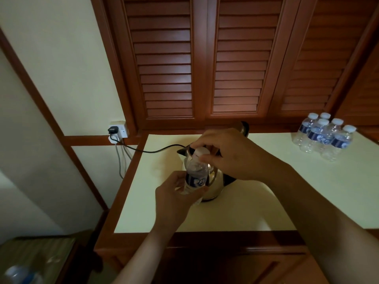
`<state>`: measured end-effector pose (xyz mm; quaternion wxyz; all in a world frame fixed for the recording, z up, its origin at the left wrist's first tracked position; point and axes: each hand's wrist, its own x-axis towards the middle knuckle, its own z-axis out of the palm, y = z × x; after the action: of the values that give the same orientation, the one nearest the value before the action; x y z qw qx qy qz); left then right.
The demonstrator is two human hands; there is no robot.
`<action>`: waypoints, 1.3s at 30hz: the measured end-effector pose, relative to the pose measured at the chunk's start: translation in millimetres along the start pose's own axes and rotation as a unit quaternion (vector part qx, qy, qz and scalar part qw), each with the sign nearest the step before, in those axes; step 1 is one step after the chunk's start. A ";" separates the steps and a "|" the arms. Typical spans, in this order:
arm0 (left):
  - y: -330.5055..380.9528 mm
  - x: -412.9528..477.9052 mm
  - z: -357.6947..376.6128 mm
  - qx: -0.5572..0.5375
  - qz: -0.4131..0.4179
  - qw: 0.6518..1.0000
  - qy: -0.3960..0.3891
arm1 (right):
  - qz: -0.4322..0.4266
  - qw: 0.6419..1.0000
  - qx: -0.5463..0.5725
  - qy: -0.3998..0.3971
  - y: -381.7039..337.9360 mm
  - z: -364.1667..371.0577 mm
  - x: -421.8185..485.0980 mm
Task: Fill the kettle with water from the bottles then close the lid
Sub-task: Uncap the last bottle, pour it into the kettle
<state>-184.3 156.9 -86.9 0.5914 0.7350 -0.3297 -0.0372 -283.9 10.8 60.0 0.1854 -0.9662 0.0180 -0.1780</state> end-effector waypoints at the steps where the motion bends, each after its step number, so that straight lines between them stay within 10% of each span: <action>1: -0.8 -0.1 -0.5 -0.002 -0.001 1.000 0.002 | 0.003 1.000 0.020 0.017 1.0 0.7 -4.0; 15: -2.0 0.4 -19.1 -0.032 -0.038 0.999 0.019 | 0.213 0.975 0.058 0.008 118.0 130.8 -123.6; 29: 7.5 30.7 -39.0 -0.116 -0.027 0.992 0.036 | 0.216 0.965 -0.018 0.149 136.3 165.4 -137.1; 39: 11.7 87.4 -55.7 0.053 0.080 0.993 0.063 | 0.208 0.964 -0.025 0.165 138.6 168.3 -137.7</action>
<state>-96.6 156.8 -30.6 0.5721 0.7374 -0.3512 0.0748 -349.4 -44.9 -183.0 0.1889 -0.9025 0.2538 -0.2922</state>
